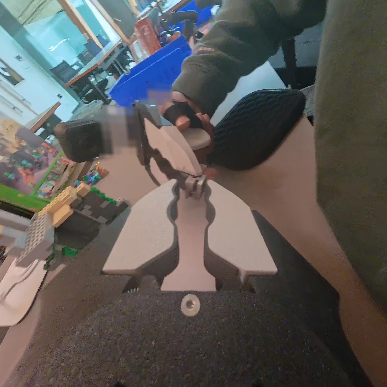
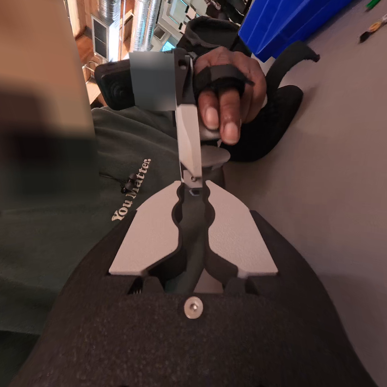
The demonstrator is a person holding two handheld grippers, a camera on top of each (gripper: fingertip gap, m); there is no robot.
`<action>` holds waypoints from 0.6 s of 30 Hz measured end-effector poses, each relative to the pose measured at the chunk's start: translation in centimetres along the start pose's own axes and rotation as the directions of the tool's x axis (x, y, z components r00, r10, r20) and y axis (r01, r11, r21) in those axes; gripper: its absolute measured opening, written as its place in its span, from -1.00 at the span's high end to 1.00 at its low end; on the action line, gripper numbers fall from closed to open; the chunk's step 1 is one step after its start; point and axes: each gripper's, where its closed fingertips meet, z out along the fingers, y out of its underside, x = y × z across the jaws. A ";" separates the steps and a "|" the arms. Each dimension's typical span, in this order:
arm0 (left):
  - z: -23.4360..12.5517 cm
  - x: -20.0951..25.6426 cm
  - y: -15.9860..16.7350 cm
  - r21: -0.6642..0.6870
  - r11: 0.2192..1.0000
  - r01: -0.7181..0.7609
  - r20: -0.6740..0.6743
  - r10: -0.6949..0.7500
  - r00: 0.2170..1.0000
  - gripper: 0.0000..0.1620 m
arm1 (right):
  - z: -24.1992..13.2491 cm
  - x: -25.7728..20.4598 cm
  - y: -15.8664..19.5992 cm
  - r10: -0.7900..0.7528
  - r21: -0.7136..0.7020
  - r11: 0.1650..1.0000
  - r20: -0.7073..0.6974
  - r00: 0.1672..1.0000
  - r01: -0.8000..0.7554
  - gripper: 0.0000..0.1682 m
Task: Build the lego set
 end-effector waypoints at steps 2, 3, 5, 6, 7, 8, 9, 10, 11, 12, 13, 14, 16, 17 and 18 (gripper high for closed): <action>0.2 0.3 -0.1 -0.006 1.000 -0.010 -0.009 0.010 1.000 0.80 | -0.1 -0.2 0.2 -0.008 0.000 1.000 0.005 1.000 0.008 0.81; 0.3 0.6 -0.3 -0.005 1.000 -0.005 -0.020 0.005 1.000 0.81 | -0.1 -0.4 0.5 -0.010 -0.006 1.000 0.012 1.000 0.010 0.81; 0.4 0.8 -0.6 -0.002 1.000 0.004 -0.028 -0.005 1.000 0.81 | -0.1 -0.7 0.6 -0.015 0.005 1.000 0.028 0.999 0.015 0.81; 0.4 0.8 -0.7 -0.005 1.000 0.005 -0.026 -0.005 1.000 0.81 | -0.1 -0.9 0.6 -0.015 0.018 1.000 0.032 0.999 0.015 0.81; 0.4 0.8 -0.8 -0.006 1.000 0.010 -0.025 -0.010 1.000 0.81 | -0.1 -1.0 0.6 -0.014 0.033 0.999 0.039 0.999 0.013 0.81; 0.4 0.8 -0.9 -0.006 1.000 0.016 -0.023 -0.016 1.000 0.81 | -0.1 -1.2 0.6 -0.013 0.046 0.999 0.049 0.999 0.011 0.81; 0.5 0.8 -1.0 -0.011 1.000 0.018 -0.023 -0.018 1.000 0.81 | -0.1 -1.5 0.7 -0.012 0.054 0.999 0.057 0.998 0.009 0.78; 0.6 0.9 -1.0 -0.024 1.000 0.017 -0.027 -0.017 0.999 0.81 | 0.0 -1.6 0.8 -0.012 0.057 0.998 0.058 0.998 0.009 0.73; 0.7 1.0 -1.0 -0.033 0.999 0.012 -0.029 -0.013 0.999 0.81 | 0.0 -1.7 0.9 -0.016 0.060 0.998 0.057 0.998 0.012 0.70; 0.8 1.1 -1.1 -0.037 0.999 0.012 -0.036 -0.013 0.999 0.81 | 0.1 -1.9 1.1 -0.022 0.065 0.998 0.057 0.998 0.018 0.69; 0.9 1.3 -1.2 -0.042 0.999 0.013 -0.044 -0.015 0.999 0.81 | 0.1 -2.0 1.2 -0.028 0.069 0.997 0.053 0.998 0.024 0.68; 1.1 1.4 -1.3 -0.049 0.999 0.007 -0.044 -0.010 0.999 0.81 | 0.0 -2.1 1.3 -0.035 0.075 0.997 0.045 0.998 0.031 0.68; 1.3 1.6 -1.4 -0.067 0.998 -0.009 -0.051 0.005 0.999 0.81 | -0.1 -2.2 1.6 -0.049 0.079 0.996 0.030 0.998 0.047 0.68; 1.4 1.7 -1.5 -0.072 0.997 -0.022 -0.055 0.018 0.998 0.81 | -0.1 -2.2 1.7 -0.054 0.080 0.995 0.025 0.998 0.052 0.69; 1.6 1.9 -1.6 -0.081 0.996 -0.036 -0.061 0.031 0.998 0.81 | -0.2 -2.3 1.9 -0.061 0.080 0.995 0.019 0.998 0.059 0.70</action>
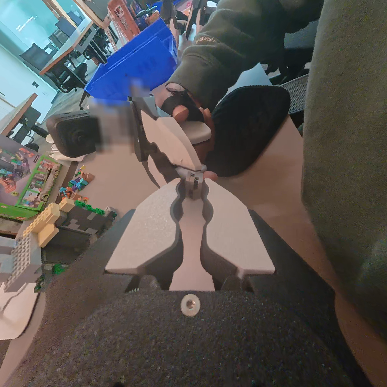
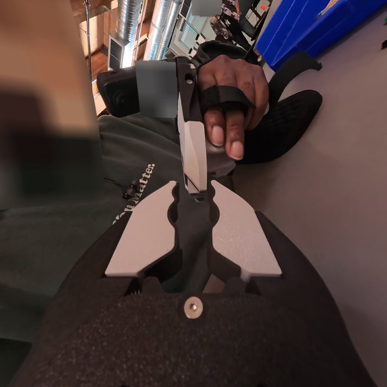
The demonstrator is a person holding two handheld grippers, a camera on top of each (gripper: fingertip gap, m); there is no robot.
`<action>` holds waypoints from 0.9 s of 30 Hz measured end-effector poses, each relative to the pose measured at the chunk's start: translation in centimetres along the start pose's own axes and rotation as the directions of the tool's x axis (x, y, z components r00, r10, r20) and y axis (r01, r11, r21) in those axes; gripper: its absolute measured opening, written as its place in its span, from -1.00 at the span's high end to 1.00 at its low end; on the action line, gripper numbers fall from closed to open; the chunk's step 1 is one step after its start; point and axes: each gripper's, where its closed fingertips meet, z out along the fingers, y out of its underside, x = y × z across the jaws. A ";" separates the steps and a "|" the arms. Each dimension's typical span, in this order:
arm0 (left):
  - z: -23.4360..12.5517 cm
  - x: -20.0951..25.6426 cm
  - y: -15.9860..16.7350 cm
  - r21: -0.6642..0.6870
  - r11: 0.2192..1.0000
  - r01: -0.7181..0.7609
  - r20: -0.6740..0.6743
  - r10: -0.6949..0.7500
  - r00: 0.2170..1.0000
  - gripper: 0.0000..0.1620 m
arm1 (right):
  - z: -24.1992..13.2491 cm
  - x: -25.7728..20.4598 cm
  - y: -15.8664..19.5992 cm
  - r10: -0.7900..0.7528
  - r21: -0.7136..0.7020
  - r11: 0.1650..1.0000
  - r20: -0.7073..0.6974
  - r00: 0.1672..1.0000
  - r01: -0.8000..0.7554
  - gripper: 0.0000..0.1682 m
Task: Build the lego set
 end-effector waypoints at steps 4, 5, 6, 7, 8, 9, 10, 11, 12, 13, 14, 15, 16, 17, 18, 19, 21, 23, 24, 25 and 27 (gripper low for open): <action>0.6 0.7 -0.8 -0.024 0.999 -0.044 -0.036 0.043 0.998 0.81 | -0.2 -0.4 0.9 -0.049 -0.040 0.998 -0.028 0.998 0.048 0.79; 0.7 0.8 -0.9 -0.027 0.998 -0.054 -0.042 0.052 0.998 0.81 | -0.2 -0.4 1.1 -0.063 -0.050 0.997 -0.041 0.997 0.061 0.79; 0.7 0.8 -1.1 -0.018 0.998 -0.053 -0.040 0.052 0.998 0.81 | -0.3 -0.5 1.1 -0.085 -0.055 0.995 -0.058 0.995 0.082 0.80; 0.8 0.9 -1.3 -0.004 0.999 -0.040 -0.042 0.039 0.998 0.81 | -0.4 -0.7 1.1 -0.110 -0.059 0.993 -0.077 0.991 0.106 0.80; 0.8 0.9 -1.4 0.010 1.000 -0.028 -0.041 0.029 0.999 0.81 | -0.5 -0.8 1.1 -0.135 -0.062 0.990 -0.099 0.986 0.129 0.80; 0.8 0.8 -1.6 0.031 0.999 -0.019 -0.031 0.020 0.999 0.80 | -0.6 -0.8 1.0 -0.162 -0.066 0.986 -0.128 0.979 0.154 0.80; 0.8 0.5 -1.8 0.052 0.999 0.001 -0.017 0.000 1.000 0.78 | -1.0 -0.7 0.9 -0.197 -0.074 0.980 -0.169 0.966 0.187 0.80; 0.7 0.0 -1.8 0.070 0.997 0.035 0.004 -0.035 0.999 0.76 | -1.6 -0.5 0.7 -0.244 -0.084 0.969 -0.228 0.943 0.231 0.80; 0.5 -0.8 -1.7 0.098 0.992 0.077 0.033 -0.080 0.996 0.77 | -2.5 -0.2 0.2 -0.301 -0.098 0.954 -0.303 0.904 0.284 0.80; 0.2 -1.7 -1.5 0.132 0.982 0.133 0.064 -0.142 0.988 0.81 | -3.6 0.2 -0.3 -0.359 -0.119 0.933 -0.388 0.849 0.340 0.80; -0.2 -2.8 -1.1 0.168 0.966 0.197 0.094 -0.215 0.972 0.84 | -5.1 0.6 -1.0 -0.413 -0.146 0.908 -0.477 0.776 0.393 0.80; -0.7 -4.0 -0.6 0.206 0.945 0.255 0.130 -0.284 0.950 0.88 | -6.7 0.7 -1.9 -0.453 -0.169 0.883 -0.559 0.695 0.439 0.80; -1.2 -5.3 0.2 0.233 0.925 0.301 0.172 -0.344 0.923 0.93 | -8.5 0.8 -2.7 -0.471 -0.189 0.863 -0.632 0.615 0.468 0.80; -1.8 -6.6 1.1 0.251 0.908 0.336 0.221 -0.391 0.893 0.98 | -10.4 0.9 -3.4 -0.477 -0.218 0.850 -0.702 0.528 0.479 0.80; -2.4 -7.9 2.1 0.262 0.897 0.357 0.275 -0.424 0.863 1.00 | -12.4 1.0 -3.9 -0.484 -0.255 0.838 -0.757 0.439 0.483 0.80; -2.9 -9.1 3.1 0.265 0.889 0.373 0.333 -0.447 0.830 1.00 | -14.2 1.0 -4.2 -0.492 -0.293 0.826 -0.792 0.361 0.482 0.80; -3.9 -10.8 5.2 0.259 0.879 0.400 0.421 -0.476 0.772 1.00 | -17.0 1.1 -4.0 -0.507 -0.359 0.815 -0.821 0.262 0.454 0.80; -4.8 -11.9 7.0 0.260 0.869 0.421 0.492 -0.495 0.716 1.00 | -19.1 1.5 -3.3 -0.539 -0.420 0.797 -0.819 0.199 0.433 0.80; -5.1 -12.2 7.9 0.257 0.864 0.433 0.517 -0.502 0.694 1.00 | -19.9 2.0 -2.6 -0.562 -0.455 0.786 -0.808 0.176 0.418 0.80; -5.3 -12.4 8.7 0.255 0.858 0.446 0.534 -0.510 0.675 1.00 | -20.7 2.6 -2.0 -0.579 -0.484 0.778 -0.800 0.157 0.401 0.80; -5.6 -12.6 9.5 0.268 0.842 0.469 0.538 -0.535 0.652 1.00 | -22.1 4.2 -0.6 -0.597 -0.524 0.776 -0.789 0.141 0.351 0.80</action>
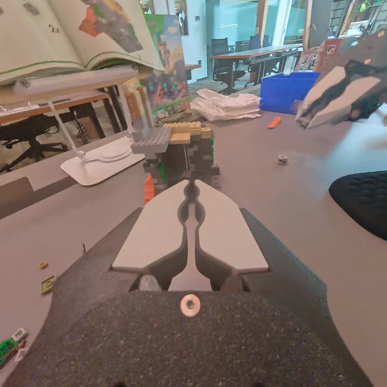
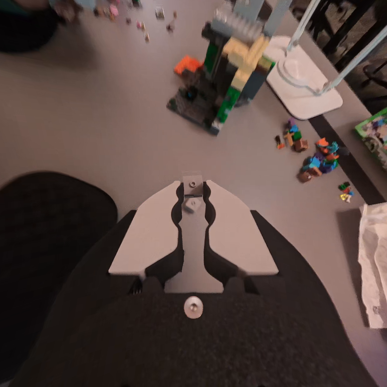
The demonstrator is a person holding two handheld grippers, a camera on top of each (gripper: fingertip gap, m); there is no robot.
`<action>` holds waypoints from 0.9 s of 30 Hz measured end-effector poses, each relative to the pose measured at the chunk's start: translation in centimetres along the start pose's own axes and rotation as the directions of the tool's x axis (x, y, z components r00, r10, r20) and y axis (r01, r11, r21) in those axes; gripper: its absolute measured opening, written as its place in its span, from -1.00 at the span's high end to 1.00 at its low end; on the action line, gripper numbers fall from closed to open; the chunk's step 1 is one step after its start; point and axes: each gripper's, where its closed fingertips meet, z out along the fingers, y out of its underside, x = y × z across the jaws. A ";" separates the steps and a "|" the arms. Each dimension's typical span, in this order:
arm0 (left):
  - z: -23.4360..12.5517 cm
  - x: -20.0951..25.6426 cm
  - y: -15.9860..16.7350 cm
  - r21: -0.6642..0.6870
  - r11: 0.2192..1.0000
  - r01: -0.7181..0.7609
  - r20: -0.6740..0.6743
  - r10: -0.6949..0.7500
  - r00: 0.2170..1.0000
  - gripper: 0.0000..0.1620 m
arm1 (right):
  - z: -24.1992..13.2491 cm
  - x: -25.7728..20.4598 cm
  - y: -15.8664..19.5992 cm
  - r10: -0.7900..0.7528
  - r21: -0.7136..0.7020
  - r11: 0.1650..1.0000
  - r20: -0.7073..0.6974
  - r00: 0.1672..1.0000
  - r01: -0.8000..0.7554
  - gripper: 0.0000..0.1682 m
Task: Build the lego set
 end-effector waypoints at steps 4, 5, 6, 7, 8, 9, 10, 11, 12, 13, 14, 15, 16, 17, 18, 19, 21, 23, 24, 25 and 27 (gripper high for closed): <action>0.0 -0.4 0.4 -0.005 1.000 0.020 0.014 -0.020 1.000 1.00 | 1.7 -0.3 3.7 0.021 -0.093 0.996 0.036 0.999 -0.017 0.80; 0.0 -0.4 0.6 -0.010 1.000 0.024 0.012 -0.024 1.000 1.00 | 2.0 -0.5 4.2 0.021 -0.113 0.993 0.045 0.999 -0.016 0.80; 0.0 -0.3 0.7 -0.014 1.000 0.025 0.011 -0.025 1.000 1.00 | 2.3 -0.6 4.6 0.019 -0.126 0.992 0.051 0.999 -0.012 0.80; 0.0 -0.3 0.8 -0.016 1.000 0.023 0.012 -0.023 1.000 1.00 | 2.5 -0.6 4.9 0.017 -0.136 0.991 0.054 0.998 -0.009 0.80; 0.0 -0.3 0.9 -0.017 1.000 0.022 0.014 -0.022 1.000 0.98 | 2.6 -0.7 5.0 0.015 -0.144 0.990 0.057 0.998 -0.006 0.80; 0.1 -0.3 0.9 -0.021 1.000 0.022 0.013 -0.022 1.000 0.97 | 2.8 -0.6 5.2 0.015 -0.153 0.988 0.059 0.998 -0.006 0.80; 0.1 -0.3 1.0 -0.024 0.999 0.025 0.015 -0.024 1.000 0.96 | 2.9 -0.6 5.3 0.016 -0.162 0.987 0.059 0.998 -0.007 0.80; 0.2 -0.4 1.1 -0.028 0.999 0.030 0.017 -0.029 0.999 0.95 | 3.0 -0.5 5.4 0.016 -0.170 0.985 0.061 0.998 -0.005 0.80; 0.2 -0.4 1.2 -0.031 0.999 0.035 0.018 -0.035 0.999 0.95 | 3.1 -0.5 5.4 0.011 -0.176 0.984 0.065 0.998 0.001 0.80; 0.2 -0.5 1.3 -0.034 0.999 0.039 0.020 -0.038 0.999 0.93 | 3.3 -0.5 5.6 0.005 -0.185 0.983 0.068 0.998 0.007 0.80; 0.1 -0.5 1.3 -0.035 0.999 0.041 0.023 -0.040 0.999 0.92 | 3.4 -0.5 5.9 -0.003 -0.200 0.980 0.068 0.998 0.016 0.80; 0.1 -0.6 1.3 -0.033 0.999 0.041 0.027 -0.041 0.999 0.91 | 3.5 -0.5 6.3 -0.013 -0.217 0.976 0.067 0.998 0.027 0.80; 0.0 -0.7 1.3 -0.033 0.999 0.041 0.030 -0.040 0.999 0.90 | 3.6 -0.5 6.5 -0.021 -0.225 0.974 0.066 0.998 0.035 0.80; 0.0 -0.8 1.4 -0.035 0.999 0.042 0.034 -0.041 0.999 0.89 | 3.7 -0.5 6.4 -0.024 -0.218 0.975 0.065 0.998 0.038 0.80; 0.0 -0.8 1.4 -0.037 0.998 0.044 0.039 -0.042 0.998 0.88 | 3.8 -0.5 6.4 -0.023 -0.216 0.976 0.068 0.997 0.037 0.80; 0.0 -0.9 1.5 -0.038 0.998 0.047 0.043 -0.045 0.998 0.87 | 3.8 -0.5 6.4 -0.025 -0.217 0.975 0.065 0.998 0.038 0.80; 0.1 -1.0 1.7 -0.047 0.998 0.053 0.044 -0.051 0.998 0.87 | 3.8 -0.5 6.4 -0.036 -0.211 0.976 0.060 0.998 0.048 0.80; 0.2 -1.0 2.0 -0.061 0.997 0.055 0.045 -0.053 0.998 0.87 | 3.8 -0.6 6.2 -0.035 -0.198 0.979 0.061 0.998 0.047 0.73; 0.3 -0.9 2.2 -0.065 0.996 0.056 0.045 -0.053 0.998 0.87 | 3.8 -0.5 6.0 -0.032 -0.190 0.981 0.057 0.998 0.042 0.67; 0.4 -0.9 2.2 -0.069 0.996 0.055 0.043 -0.052 0.998 0.87 | 3.6 -0.4 5.7 -0.028 -0.176 0.984 0.056 0.998 0.037 0.64; 0.5 -1.0 2.4 -0.076 0.996 0.054 0.047 -0.051 0.998 0.87 | 3.2 -0.2 4.8 -0.016 -0.125 0.992 0.052 0.998 0.023 0.60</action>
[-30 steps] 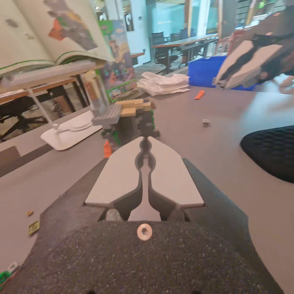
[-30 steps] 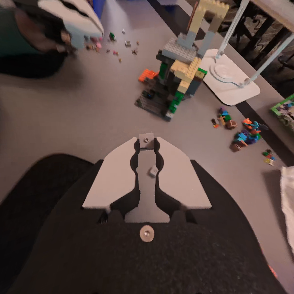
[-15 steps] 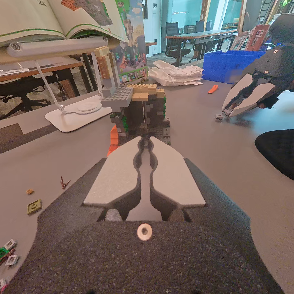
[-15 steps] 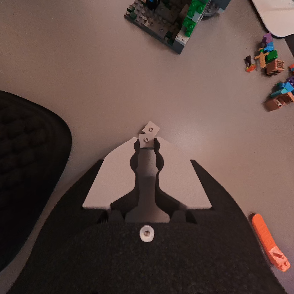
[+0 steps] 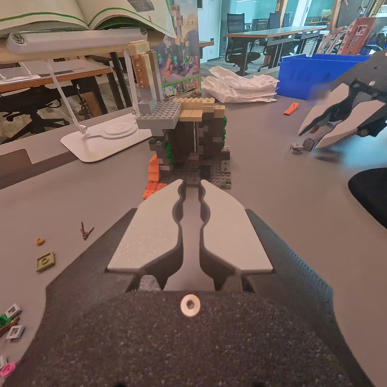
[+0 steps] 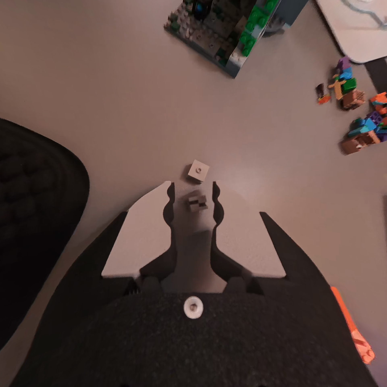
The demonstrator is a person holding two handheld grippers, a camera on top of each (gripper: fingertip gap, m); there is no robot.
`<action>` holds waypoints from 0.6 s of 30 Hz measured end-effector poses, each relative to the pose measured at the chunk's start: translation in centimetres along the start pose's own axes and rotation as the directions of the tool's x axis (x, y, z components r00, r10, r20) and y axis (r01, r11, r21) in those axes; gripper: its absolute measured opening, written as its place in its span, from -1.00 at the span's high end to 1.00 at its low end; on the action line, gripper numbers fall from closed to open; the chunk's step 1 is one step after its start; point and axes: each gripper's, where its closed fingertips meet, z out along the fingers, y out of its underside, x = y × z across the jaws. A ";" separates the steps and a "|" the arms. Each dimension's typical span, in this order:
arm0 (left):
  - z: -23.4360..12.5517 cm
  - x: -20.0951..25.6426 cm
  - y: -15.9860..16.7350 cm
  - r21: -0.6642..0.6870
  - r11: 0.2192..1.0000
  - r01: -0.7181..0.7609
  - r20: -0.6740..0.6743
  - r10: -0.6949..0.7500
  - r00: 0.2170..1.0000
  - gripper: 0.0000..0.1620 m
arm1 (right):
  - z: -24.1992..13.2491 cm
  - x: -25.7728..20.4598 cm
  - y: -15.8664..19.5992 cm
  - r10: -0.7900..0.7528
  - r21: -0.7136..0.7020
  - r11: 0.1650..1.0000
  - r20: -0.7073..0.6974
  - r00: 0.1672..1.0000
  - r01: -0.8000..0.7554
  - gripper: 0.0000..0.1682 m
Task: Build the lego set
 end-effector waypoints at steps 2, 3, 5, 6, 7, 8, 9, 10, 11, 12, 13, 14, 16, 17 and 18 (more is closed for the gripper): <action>0.2 -0.1 0.0 -0.003 1.000 0.009 0.001 -0.009 1.000 0.87 | -0.6 0.4 -1.5 0.018 0.080 0.997 0.001 1.000 -0.018 0.57; 0.2 -0.2 0.0 -0.003 1.000 0.011 0.004 -0.011 1.000 0.87 | -0.9 0.8 -2.4 0.027 0.127 0.992 -0.006 1.000 -0.026 0.57; 0.4 -0.5 0.0 -0.001 1.000 0.002 0.012 -0.002 1.000 0.88 | -1.3 1.8 -4.7 0.061 0.233 0.971 -0.028 0.998 -0.053 0.57; 0.5 -0.6 -0.1 0.000 1.000 -0.001 0.016 0.001 1.000 0.87 | -1.3 2.6 -5.7 0.093 0.272 0.959 -0.040 0.995 -0.079 0.57; 0.8 -0.7 -0.2 -0.003 1.000 -0.002 0.013 0.002 1.000 0.86 | -1.2 3.1 -6.7 0.119 0.299 0.949 -0.041 0.992 -0.101 0.56; 1.1 -0.9 -0.3 -0.008 1.000 -0.005 0.011 0.005 1.000 0.85 | -1.0 3.6 -7.7 0.138 0.320 0.940 -0.041 0.990 -0.118 0.55; 1.5 -1.1 -0.4 -0.011 1.000 -0.013 0.012 0.013 1.000 0.83 | -0.6 4.1 -8.7 0.154 0.333 0.934 -0.046 0.987 -0.130 0.55; 1.9 -1.3 -0.6 -0.008 1.000 -0.026 0.011 0.026 1.000 0.81 | -0.2 4.6 -9.6 0.167 0.339 0.931 -0.055 0.984 -0.139 0.54; 2.3 -1.6 -0.9 -0.005 0.999 -0.042 0.012 0.042 0.999 0.79 | 0.3 5.1 -10.4 0.185 0.335 0.930 -0.070 0.980 -0.151 0.53; 2.9 -1.9 -1.1 -0.006 0.999 -0.054 0.011 0.054 0.998 0.76 | 0.9 5.6 -11.1 0.204 0.325 0.931 -0.083 0.975 -0.167 0.50; 3.5 -2.3 -1.3 -0.005 0.998 -0.056 0.012 0.056 0.998 0.73 | 1.5 5.8 -11.8 0.219 0.316 0.931 -0.088 0.972 -0.182 0.45; 4.0 -2.6 -1.5 -0.001 0.999 -0.050 0.007 0.050 0.999 0.71 | 2.2 5.9 -12.5 0.234 0.311 0.930 -0.089 0.968 -0.196 0.41; 5.2 -3.2 -1.7 -0.002 0.998 -0.064 0.002 0.064 0.998 0.68 | 3.5 6.1 -13.6 0.244 0.298 0.932 -0.103 0.964 -0.204 0.36; 5.7 -3.6 -1.6 -0.005 0.997 -0.074 0.001 0.074 0.997 0.65 | 4.2 6.4 -13.8 0.238 0.281 0.939 -0.121 0.964 -0.197 0.34; 6.2 -3.7 -1.6 -0.007 0.997 -0.074 -0.008 0.074 0.997 0.63 | 4.9 6.6 -13.8 0.229 0.258 0.947 -0.136 0.964 -0.189 0.32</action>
